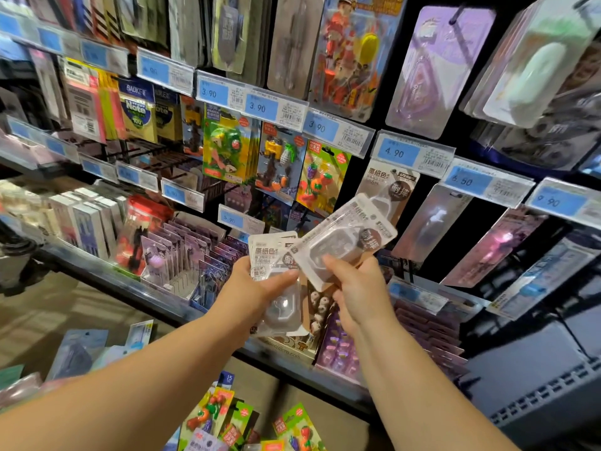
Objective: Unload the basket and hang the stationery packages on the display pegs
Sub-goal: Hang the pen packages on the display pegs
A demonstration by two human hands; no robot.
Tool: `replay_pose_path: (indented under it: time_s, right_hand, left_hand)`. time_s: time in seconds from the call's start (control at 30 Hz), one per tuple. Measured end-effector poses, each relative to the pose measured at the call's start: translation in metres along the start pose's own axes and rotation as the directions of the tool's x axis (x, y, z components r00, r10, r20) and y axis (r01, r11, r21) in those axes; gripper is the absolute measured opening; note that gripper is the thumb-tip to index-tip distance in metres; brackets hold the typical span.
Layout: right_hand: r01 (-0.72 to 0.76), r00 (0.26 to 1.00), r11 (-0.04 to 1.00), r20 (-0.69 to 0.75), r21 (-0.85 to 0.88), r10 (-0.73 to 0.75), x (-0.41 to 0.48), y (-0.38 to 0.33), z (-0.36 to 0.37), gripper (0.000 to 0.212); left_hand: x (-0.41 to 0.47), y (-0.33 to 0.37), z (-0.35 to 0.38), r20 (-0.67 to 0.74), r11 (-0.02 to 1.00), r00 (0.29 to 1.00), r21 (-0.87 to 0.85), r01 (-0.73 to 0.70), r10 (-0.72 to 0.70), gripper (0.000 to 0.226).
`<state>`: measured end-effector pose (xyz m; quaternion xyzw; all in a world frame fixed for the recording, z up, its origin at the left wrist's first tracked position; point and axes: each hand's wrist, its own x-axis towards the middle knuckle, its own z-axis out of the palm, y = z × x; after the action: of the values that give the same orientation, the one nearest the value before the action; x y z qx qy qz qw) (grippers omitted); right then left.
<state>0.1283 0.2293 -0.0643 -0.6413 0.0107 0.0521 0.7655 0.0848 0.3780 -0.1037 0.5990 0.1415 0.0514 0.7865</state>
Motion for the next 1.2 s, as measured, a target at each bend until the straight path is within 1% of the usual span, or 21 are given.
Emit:
replay_pose_path:
  time_s: [0.03,0.1,0.17,0.23,0.3,0.33,0.4,0.5,0.73,0.9,1.07,1.2]
  right_hand:
    - [0.024,0.999,1.0,-0.025,0.001,-0.024,0.005,-0.004,-0.004,0.029]
    - [0.108,0.991,0.993,-0.073,-0.055,-0.112,0.013,-0.012,-0.013,0.027]
    - [0.183,0.974,0.975,-0.115,-0.125,-0.197,0.019,-0.019,-0.024,0.033]
    - [0.221,0.961,0.962,-0.135,-0.16,-0.243,0.023,-0.023,-0.033,0.042]
    - [0.253,0.949,0.948,-0.144,-0.191,-0.282,0.027,-0.026,-0.04,0.044]
    - [0.266,0.943,0.943,-0.148,-0.201,-0.298,0.029,-0.026,-0.042,0.042]
    - [0.294,0.934,0.932,-0.145,-0.214,-0.328,0.032,-0.028,-0.044,0.041]
    - [0.31,0.93,0.924,-0.128,-0.224,-0.343,0.036,-0.029,-0.044,0.043]
    - [0.323,0.921,0.928,-0.161,-0.185,-0.353,0.048,-0.03,-0.04,0.041]
    - [0.338,0.914,0.929,-0.183,-0.151,-0.362,0.054,-0.028,-0.037,0.04]
    - [0.351,0.893,0.918,-0.229,-0.185,-0.387,0.057,-0.026,-0.039,0.037]
    - [0.355,0.882,0.908,-0.243,-0.222,-0.404,0.057,-0.026,-0.042,0.033]
  left_hand:
    - [0.001,0.0,-0.001,-0.001,1.0,1.0,-0.009,-0.003,0.003,0.051]
    - [0.002,0.001,-0.003,-0.01,1.0,1.0,-0.02,-0.011,0.011,0.048]
    - [0.004,0.003,-0.006,-0.028,0.999,1.0,-0.036,-0.009,0.008,0.051]
    - [0.006,0.004,-0.008,-0.035,0.999,0.999,-0.04,-0.018,0.017,0.046]
    - [0.006,0.006,-0.007,-0.024,0.998,0.999,-0.051,-0.038,0.037,0.036]
    - [0.006,0.006,-0.006,-0.023,0.998,0.999,-0.055,-0.039,0.038,0.034]
    - [0.007,0.005,-0.007,-0.012,0.998,1.0,-0.06,-0.029,0.028,0.04]
    - [0.009,0.002,-0.008,-0.016,0.998,1.0,-0.067,-0.004,0.003,0.048]
    - [0.011,0.002,-0.01,-0.027,0.998,0.999,-0.061,-0.026,0.024,0.039]
    - [0.013,0.002,-0.011,-0.026,0.997,1.0,-0.075,-0.014,0.012,0.049]
    - [0.01,0.006,-0.009,-0.034,0.996,0.999,-0.09,-0.016,0.013,0.04]
    - [0.008,0.009,-0.008,-0.031,0.995,0.999,-0.099,-0.024,0.021,0.038]
